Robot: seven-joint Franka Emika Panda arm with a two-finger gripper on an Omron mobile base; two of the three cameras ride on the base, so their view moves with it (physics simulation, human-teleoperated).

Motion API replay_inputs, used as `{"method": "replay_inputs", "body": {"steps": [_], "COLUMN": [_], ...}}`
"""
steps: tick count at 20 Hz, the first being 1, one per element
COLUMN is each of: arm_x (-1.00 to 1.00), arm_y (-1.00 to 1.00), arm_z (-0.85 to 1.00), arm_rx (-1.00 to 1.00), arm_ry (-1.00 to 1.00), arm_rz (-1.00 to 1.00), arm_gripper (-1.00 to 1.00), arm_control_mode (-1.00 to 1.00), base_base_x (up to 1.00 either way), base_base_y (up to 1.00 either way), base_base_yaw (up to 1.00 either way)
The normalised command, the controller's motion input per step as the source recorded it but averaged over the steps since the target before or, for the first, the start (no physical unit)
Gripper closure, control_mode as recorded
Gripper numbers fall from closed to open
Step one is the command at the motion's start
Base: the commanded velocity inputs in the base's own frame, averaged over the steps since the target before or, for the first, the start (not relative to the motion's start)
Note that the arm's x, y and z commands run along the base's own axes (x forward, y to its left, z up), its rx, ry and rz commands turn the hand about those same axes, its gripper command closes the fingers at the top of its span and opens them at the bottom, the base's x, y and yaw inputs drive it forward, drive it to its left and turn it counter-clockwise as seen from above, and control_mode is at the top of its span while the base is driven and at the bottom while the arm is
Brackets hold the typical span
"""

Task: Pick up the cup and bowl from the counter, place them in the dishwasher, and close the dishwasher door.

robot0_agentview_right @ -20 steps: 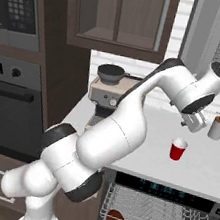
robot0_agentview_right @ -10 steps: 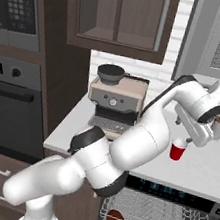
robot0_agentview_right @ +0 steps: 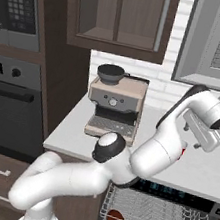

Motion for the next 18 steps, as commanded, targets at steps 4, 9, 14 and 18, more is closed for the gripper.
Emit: {"method": "replay_inputs", "body": {"steps": [4,9,14,18], "arm_x": [0.12,0.0,0.06,0.34], "arm_y": [-0.09,0.0,0.0,0.0], "arm_z": [-0.43,-0.61,-0.5,-0.13], "arm_rx": [0.04,0.0,0.0,0.0], "arm_ry": [0.07,0.1,0.05,0.0], "arm_rz": [0.05,0.0,0.0,0.0], "arm_gripper": [-1.0,-1.0,-1.0,-1.0], "arm_control_mode": [-1.0,-1.0,-1.0,-1.0], "base_base_x": [0.0,0.0,0.0,0.0], "base_base_y": [0.0,0.0,0.0,0.0], "base_base_yaw": [0.0,0.0,0.0,0.0]}}
